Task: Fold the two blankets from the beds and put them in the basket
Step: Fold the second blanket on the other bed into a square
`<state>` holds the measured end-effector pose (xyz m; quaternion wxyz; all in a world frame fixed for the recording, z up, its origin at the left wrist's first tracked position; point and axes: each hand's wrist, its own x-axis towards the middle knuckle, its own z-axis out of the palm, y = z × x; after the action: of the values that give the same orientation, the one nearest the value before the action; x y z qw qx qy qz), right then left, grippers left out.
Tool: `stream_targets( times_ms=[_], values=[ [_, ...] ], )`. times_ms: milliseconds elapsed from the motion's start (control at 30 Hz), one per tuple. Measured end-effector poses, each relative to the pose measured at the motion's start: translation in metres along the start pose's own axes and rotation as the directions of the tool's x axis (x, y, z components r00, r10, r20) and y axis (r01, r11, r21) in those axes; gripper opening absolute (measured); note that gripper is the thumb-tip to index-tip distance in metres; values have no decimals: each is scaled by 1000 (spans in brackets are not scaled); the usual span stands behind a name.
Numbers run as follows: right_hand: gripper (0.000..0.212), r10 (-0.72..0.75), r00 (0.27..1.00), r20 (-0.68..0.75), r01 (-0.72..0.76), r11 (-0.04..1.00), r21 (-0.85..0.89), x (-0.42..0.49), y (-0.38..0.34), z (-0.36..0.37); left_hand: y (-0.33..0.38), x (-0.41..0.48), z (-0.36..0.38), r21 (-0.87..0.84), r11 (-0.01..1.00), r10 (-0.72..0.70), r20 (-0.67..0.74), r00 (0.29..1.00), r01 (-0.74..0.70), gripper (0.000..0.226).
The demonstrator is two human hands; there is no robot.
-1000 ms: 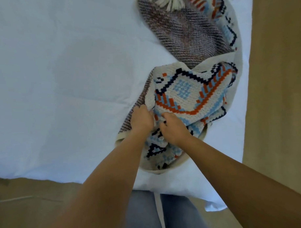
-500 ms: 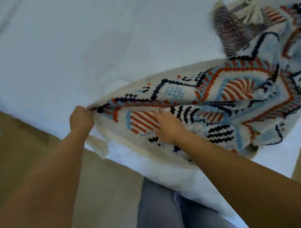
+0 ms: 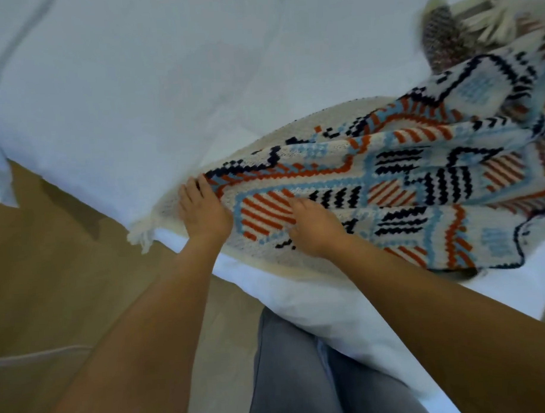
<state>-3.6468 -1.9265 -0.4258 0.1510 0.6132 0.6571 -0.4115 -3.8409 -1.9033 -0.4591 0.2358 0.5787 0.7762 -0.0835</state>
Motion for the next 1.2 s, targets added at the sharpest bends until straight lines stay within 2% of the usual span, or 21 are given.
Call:
stream_targets(
  times_ms=[200,400,500,567,633,667,767,867,933,1000,1100,1200],
  values=[
    [63,121,991,-51,-116,990,86,-42,71,-9,89,-28,21,57,966,244,116,963,-251,73],
    [58,275,949,-154,-236,945,228,-114,187,1,204,-89,62,80,865,472,209,856,-496,68],
    [46,383,896,-226,-313,904,291,-150,253,12,254,-131,91,93,763,614,206,762,-640,61],
    [41,463,849,-254,-362,861,358,-169,289,19,278,-158,111,156,617,745,202,636,-772,51],
    [46,493,839,-229,-387,838,385,-181,319,24,297,-181,132,201,483,809,272,522,-852,48],
    [47,482,850,-211,-383,842,381,-184,332,27,303,-189,142,218,458,807,305,506,-862,50],
    [45,418,892,-170,-332,864,379,-176,353,33,309,-200,163,291,440,787,332,521,-850,58],
    [52,336,915,-225,-242,900,363,-157,353,39,305,-205,173,305,414,790,348,505,-858,52],
    [59,292,918,-267,-191,918,348,-146,344,45,301,-206,174,341,466,749,340,569,-817,35],
    [49,248,922,-296,-168,948,271,-137,332,51,293,-207,174,348,511,724,319,611,-786,26],
    [31,205,898,-389,-179,979,101,-136,321,59,284,-214,170,218,534,751,322,577,-817,29],
    [37,155,864,-479,-197,980,-39,-157,321,70,273,-223,163,188,497,787,314,531,-847,29]
  ],
)
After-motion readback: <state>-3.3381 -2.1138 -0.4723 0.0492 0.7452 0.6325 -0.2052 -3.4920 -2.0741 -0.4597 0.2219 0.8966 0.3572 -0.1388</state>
